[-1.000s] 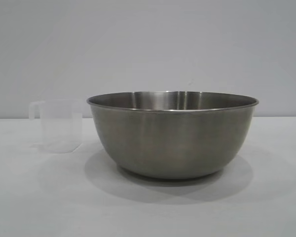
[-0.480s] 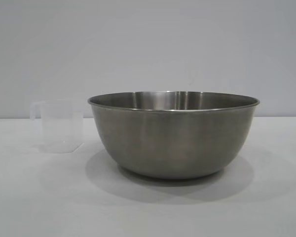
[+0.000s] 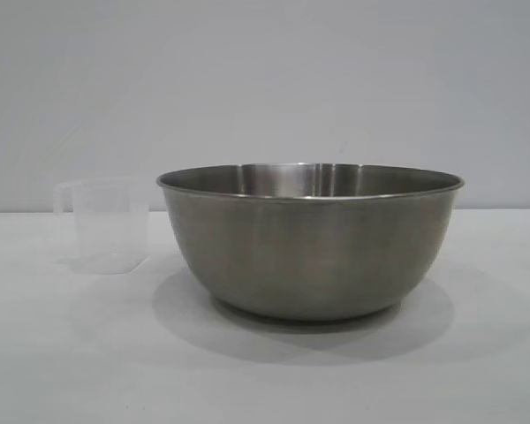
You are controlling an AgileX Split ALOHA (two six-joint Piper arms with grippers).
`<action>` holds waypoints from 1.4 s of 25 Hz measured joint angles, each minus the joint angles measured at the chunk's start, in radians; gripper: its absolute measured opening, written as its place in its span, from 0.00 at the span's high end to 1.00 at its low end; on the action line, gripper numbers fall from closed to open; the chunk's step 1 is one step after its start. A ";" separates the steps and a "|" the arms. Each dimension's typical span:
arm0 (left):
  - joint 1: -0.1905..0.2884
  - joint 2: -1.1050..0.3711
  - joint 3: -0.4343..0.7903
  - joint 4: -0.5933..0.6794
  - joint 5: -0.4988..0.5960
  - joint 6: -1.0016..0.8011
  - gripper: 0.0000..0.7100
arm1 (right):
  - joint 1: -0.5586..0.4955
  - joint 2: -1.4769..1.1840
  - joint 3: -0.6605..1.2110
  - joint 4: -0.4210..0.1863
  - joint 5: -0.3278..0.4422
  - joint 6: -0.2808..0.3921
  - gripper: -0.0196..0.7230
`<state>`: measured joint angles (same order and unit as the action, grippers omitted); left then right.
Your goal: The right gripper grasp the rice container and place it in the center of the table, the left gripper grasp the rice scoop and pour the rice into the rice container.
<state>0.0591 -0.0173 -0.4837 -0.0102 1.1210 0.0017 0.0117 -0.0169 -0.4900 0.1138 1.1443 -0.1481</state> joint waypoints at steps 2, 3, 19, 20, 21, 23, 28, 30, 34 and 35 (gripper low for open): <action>0.002 0.000 0.000 0.000 0.000 0.000 0.41 | 0.004 0.000 0.000 0.000 0.000 0.000 0.97; 0.002 0.000 0.000 0.000 0.000 0.000 0.41 | 0.007 0.000 0.000 0.000 0.000 0.000 0.97; 0.002 0.000 0.000 0.000 0.000 0.000 0.41 | 0.020 0.000 0.000 0.000 0.000 0.000 0.97; 0.002 0.000 0.000 0.000 0.000 0.000 0.41 | 0.020 0.000 0.000 0.000 0.000 0.000 0.97; 0.002 0.000 0.000 0.000 0.000 0.000 0.41 | 0.020 0.000 0.000 0.000 0.000 0.000 0.97; 0.002 0.000 0.000 0.000 0.000 0.000 0.41 | 0.020 0.000 0.000 0.000 0.000 0.000 0.97; 0.002 0.000 0.000 0.000 0.000 0.000 0.41 | 0.020 0.000 0.000 0.000 0.000 0.000 0.97; 0.002 0.000 0.000 0.000 0.000 0.000 0.41 | 0.020 0.000 0.000 0.000 0.000 0.000 0.97; 0.002 0.000 0.000 0.000 0.000 0.000 0.41 | 0.020 0.000 0.000 0.000 0.000 0.000 0.97; 0.002 0.000 0.000 0.000 0.000 0.000 0.41 | 0.020 0.000 0.000 0.000 0.000 0.000 0.97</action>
<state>0.0612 -0.0173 -0.4837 -0.0102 1.1210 0.0017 0.0314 -0.0169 -0.4900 0.1138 1.1443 -0.1481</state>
